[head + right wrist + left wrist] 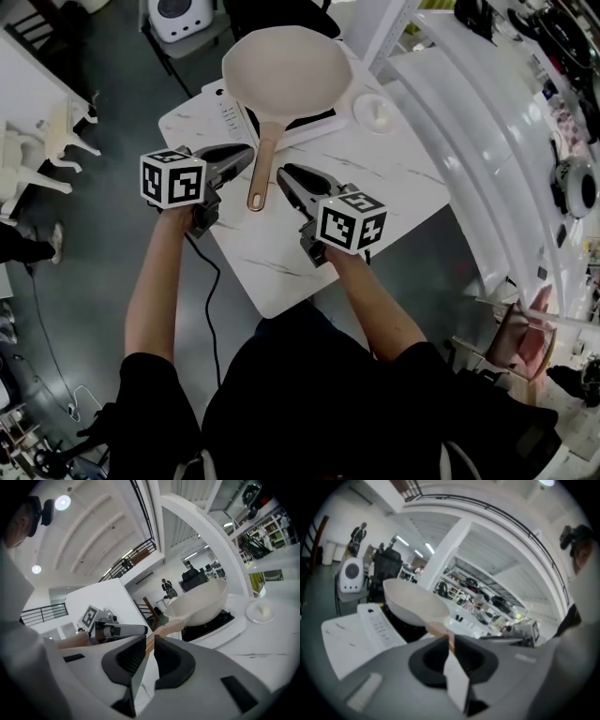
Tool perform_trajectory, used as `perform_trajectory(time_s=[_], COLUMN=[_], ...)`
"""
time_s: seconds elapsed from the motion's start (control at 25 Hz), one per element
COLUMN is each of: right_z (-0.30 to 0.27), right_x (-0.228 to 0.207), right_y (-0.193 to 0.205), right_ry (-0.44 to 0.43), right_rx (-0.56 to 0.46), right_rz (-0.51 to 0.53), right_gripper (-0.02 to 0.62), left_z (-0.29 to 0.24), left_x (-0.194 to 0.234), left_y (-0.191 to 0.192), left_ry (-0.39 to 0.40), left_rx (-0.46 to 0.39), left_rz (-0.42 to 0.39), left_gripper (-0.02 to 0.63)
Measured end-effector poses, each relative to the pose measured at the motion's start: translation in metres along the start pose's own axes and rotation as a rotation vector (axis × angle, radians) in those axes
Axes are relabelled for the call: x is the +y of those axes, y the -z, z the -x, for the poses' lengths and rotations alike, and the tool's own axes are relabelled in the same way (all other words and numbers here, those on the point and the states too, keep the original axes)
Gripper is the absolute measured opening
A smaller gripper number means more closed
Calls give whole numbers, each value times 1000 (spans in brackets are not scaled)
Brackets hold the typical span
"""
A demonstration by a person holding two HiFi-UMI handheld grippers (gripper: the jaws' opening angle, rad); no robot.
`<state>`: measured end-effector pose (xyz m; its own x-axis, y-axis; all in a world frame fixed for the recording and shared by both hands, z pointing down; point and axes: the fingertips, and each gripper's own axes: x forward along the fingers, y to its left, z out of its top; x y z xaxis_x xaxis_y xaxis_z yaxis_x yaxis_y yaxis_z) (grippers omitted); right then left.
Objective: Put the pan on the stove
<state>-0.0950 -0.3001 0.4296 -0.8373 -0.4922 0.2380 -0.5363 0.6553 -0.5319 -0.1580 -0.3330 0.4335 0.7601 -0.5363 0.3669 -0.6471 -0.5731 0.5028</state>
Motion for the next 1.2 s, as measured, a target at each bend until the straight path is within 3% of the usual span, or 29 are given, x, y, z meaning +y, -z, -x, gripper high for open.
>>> perform_trajectory(time_s=[0.08,0.48,0.88,1.2], right_z=[7,64,130,171], right_x=[3,20,40,48], right_y=[-7,-44,-69,-59], right_ry=[30,203,312,361], right_rx=[-24,-163,-281,-321], right_rz=[55,332,474,517], right_gripper=[46,23,23,21], left_z=[9,50,76,87], left_x=[-5,-70,-134,-162], left_y=[-3,-21,-15,14], left_ry=[-72,-402,-589,-654], left_rx=[-21,-194,-380,-409], left_rz=[-83,-394,-390,-407], left_gripper=[11,8,7,8])
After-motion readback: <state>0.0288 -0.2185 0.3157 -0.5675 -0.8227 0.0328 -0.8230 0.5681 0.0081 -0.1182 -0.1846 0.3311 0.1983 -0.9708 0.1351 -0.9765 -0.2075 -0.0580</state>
